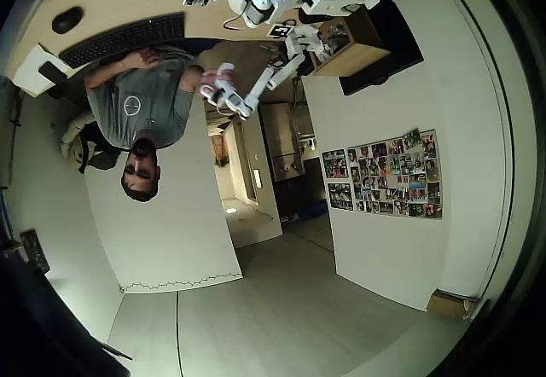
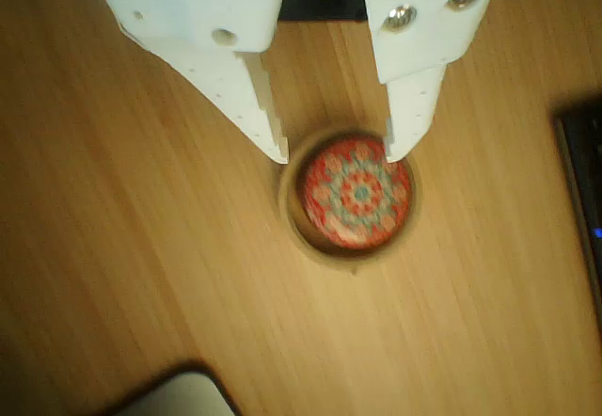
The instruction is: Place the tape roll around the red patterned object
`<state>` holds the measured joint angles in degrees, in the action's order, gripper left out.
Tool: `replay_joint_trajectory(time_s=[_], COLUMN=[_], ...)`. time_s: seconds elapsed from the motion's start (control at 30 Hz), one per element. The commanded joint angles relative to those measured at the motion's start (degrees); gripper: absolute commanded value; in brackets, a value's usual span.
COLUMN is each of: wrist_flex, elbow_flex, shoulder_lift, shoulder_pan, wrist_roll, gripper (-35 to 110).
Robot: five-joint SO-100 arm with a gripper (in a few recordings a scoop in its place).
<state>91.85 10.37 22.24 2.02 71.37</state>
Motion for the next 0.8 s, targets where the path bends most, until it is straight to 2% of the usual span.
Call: replay_joint_trajectory(time_s=[0.0,0.1,0.37,0.6,0.77], wrist_flex=[4.9,4.9,4.9,4.4,0.1], elbow_flex=[-3.9,-24.5,-54.2,-68.9,-77.9], shoulder_lift=[14.8,30.9,59.5,67.8,70.5], shoulder_pan=[2.3,3.2,9.5,14.7,16.2], wrist_roll=[3.7,3.6,1.0,-3.0,-3.5], gripper=[29,31,37,41,43])
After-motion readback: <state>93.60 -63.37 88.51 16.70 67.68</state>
